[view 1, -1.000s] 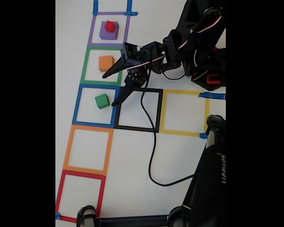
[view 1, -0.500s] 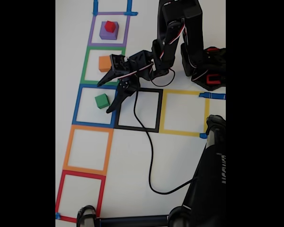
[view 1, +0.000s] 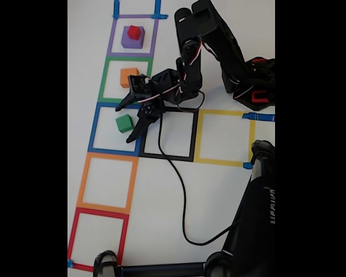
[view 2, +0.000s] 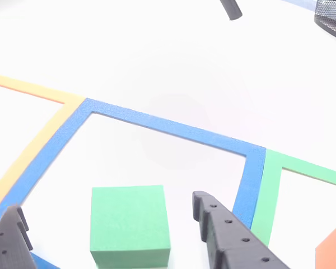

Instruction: Tower of hanoi

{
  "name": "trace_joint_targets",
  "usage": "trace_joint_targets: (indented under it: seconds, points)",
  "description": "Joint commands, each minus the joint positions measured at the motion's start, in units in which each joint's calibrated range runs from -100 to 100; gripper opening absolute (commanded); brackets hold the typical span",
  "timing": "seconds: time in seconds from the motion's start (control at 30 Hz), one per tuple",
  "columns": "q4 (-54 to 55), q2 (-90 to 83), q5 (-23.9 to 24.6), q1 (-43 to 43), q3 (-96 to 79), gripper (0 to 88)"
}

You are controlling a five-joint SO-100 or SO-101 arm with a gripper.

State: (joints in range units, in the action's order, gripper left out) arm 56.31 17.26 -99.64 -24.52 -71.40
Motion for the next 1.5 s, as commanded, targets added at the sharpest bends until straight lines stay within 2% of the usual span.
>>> trace_joint_targets:
  seconds: [0.0,0.83,1.27,1.47]
  points:
    - [1.8,0.1,-0.4,-0.8,0.5,34.3]
    - [2.6,1.4,-0.4,-1.7,-2.2,30.5]
    - [2.1,1.8,-0.4,-2.2,-1.9,21.9]
    - [1.8,1.8,-0.4,-2.4,-1.8,13.3]
